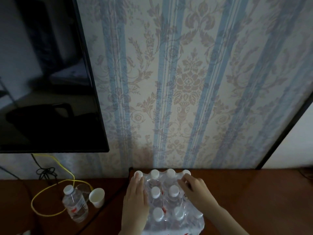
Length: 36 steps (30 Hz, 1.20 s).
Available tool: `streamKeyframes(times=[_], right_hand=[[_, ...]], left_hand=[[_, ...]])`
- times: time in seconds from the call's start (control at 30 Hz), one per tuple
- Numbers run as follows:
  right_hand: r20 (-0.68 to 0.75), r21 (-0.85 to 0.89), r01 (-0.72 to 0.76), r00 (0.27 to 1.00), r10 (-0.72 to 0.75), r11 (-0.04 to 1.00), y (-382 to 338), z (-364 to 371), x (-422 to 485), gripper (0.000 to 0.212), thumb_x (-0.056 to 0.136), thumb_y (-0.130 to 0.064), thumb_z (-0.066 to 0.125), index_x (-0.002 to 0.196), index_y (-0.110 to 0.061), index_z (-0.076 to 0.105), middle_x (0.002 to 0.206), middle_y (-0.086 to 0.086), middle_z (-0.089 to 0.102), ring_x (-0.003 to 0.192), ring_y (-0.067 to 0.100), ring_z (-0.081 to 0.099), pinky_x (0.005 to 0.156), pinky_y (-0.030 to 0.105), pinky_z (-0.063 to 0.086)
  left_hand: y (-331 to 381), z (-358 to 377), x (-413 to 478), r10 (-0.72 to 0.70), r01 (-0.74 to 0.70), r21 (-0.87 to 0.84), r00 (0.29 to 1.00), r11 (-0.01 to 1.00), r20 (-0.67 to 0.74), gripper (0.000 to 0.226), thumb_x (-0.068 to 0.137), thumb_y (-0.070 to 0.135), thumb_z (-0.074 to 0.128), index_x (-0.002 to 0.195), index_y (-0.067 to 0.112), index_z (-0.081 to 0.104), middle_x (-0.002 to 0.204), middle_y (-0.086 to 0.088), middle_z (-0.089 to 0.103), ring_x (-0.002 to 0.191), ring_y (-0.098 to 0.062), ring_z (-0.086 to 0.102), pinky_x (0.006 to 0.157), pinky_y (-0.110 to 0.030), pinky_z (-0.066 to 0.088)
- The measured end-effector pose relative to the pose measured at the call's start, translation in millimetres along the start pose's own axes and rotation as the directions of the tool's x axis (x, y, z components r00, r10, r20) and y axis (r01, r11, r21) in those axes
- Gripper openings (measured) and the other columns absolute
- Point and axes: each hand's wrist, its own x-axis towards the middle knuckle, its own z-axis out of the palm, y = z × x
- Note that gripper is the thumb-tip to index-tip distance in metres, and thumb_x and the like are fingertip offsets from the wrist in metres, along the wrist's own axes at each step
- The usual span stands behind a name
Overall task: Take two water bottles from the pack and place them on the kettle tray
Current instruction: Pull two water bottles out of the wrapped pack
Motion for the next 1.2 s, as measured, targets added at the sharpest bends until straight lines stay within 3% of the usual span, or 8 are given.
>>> streamKeyframes(times=[0.17, 0.37, 0.43, 0.5, 0.57, 0.97, 1.03, 1.2], right_hand=[[-0.064, -0.179, 0.053, 0.996, -0.065, 0.983, 14, 10, -23, 0.008, 0.090, -0.022, 0.056, 0.098, -0.022, 0.054, 0.057, -0.014, 0.045, 0.049, 0.003, 0.046, 0.048, 0.015, 0.034], [0.155, -0.533, 0.353, 0.934, -0.321, 0.769, -10, 19, -11, 0.075, 0.071, -0.022, 0.074, 0.135, -0.033, 0.035, 0.120, -0.002, 0.055, 0.092, 0.017, 0.063, 0.053, 0.024, 0.052], [0.286, -0.652, 0.493, 0.864, -0.415, 0.576, -17, 19, -2, 0.083, 0.056, -0.022, 0.081, 0.130, -0.032, 0.045, 0.116, -0.004, 0.062, 0.089, 0.015, 0.064, 0.064, 0.029, 0.057], [0.410, -0.655, 0.610, 0.782, -0.469, 0.445, -20, 21, 8, 0.077, 0.067, -0.024, 0.076, 0.136, -0.026, 0.040, 0.126, -0.002, 0.059, 0.104, 0.018, 0.060, 0.087, 0.036, 0.054], [0.460, -0.564, 0.638, 0.770, -0.442, 0.524, -27, 27, 17, 0.060, 0.087, -0.020, 0.059, 0.141, -0.020, 0.033, 0.134, 0.006, 0.053, 0.119, 0.024, 0.052, 0.104, 0.041, 0.041], [0.399, -0.479, 0.417, 0.887, -0.232, 0.773, -39, 58, 27, 0.045, 0.096, -0.024, 0.044, 0.138, -0.011, 0.034, 0.144, 0.018, 0.041, 0.133, 0.036, 0.035, 0.109, 0.057, 0.022], [0.384, -0.475, 0.414, 0.892, -0.240, 0.776, -43, 53, 26, 0.046, 0.095, -0.027, 0.045, 0.138, -0.012, 0.034, 0.145, 0.016, 0.039, 0.135, 0.033, 0.031, 0.110, 0.056, 0.018], [0.300, -0.394, 0.440, 0.891, -0.340, 0.807, -62, 24, 30, 0.032, 0.092, -0.030, 0.050, 0.118, -0.012, 0.044, 0.119, 0.010, 0.054, 0.110, 0.027, 0.049, 0.084, 0.040, 0.034]], left_hand=[[2, -1, -1, -0.020, 0.020, -0.041, 1.000, 0.999, 0.008, 0.049, 0.102, 0.021, 0.034, 0.149, 0.019, 0.021, 0.159, 0.005, 0.014, 0.145, -0.009, 0.010, 0.118, -0.025, 0.014], [-5, 3, 0, 0.035, -0.035, 0.016, 0.999, 0.999, -0.041, 0.046, 0.100, 0.015, 0.040, 0.145, 0.012, 0.029, 0.156, -0.001, 0.023, 0.144, -0.016, 0.021, 0.116, -0.026, 0.019], [-4, 2, 2, 0.109, -0.103, 0.090, 0.992, 0.991, -0.067, 0.039, 0.102, 0.019, 0.034, 0.131, -0.002, 0.051, 0.142, -0.015, 0.047, 0.130, -0.030, 0.048, 0.101, -0.032, 0.044], [2, -3, 4, 0.124, -0.109, 0.140, 0.987, 0.984, -0.099, 0.070, 0.103, 0.034, 0.013, 0.107, -0.009, 0.067, 0.116, -0.025, 0.066, 0.100, -0.041, 0.067, 0.068, -0.045, 0.060], [3, -5, 3, 0.187, -0.153, 0.189, 0.967, 0.970, -0.175, 0.082, 0.102, 0.039, 0.005, 0.099, -0.009, 0.071, 0.106, -0.027, 0.070, 0.089, -0.044, 0.070, 0.055, -0.050, 0.059], [14, -13, 1, 0.260, -0.225, 0.184, 0.944, 0.957, -0.203, 0.077, 0.103, 0.038, 0.010, 0.099, -0.009, 0.070, 0.104, -0.023, 0.071, 0.091, -0.039, 0.070, 0.058, -0.040, 0.060], [12, -10, 1, 0.355, -0.297, 0.228, 0.889, 0.927, -0.287, 0.052, 0.105, 0.025, 0.020, 0.103, -0.006, 0.062, 0.101, -0.024, 0.071, 0.091, -0.039, 0.071, 0.061, -0.040, 0.062], [2, -1, 0, 0.501, -0.425, 0.282, 0.807, 0.860, -0.312, 0.025, 0.099, 0.012, 0.038, 0.116, -0.005, 0.045, 0.105, -0.028, 0.069, 0.096, -0.043, 0.068, 0.066, -0.046, 0.062]])
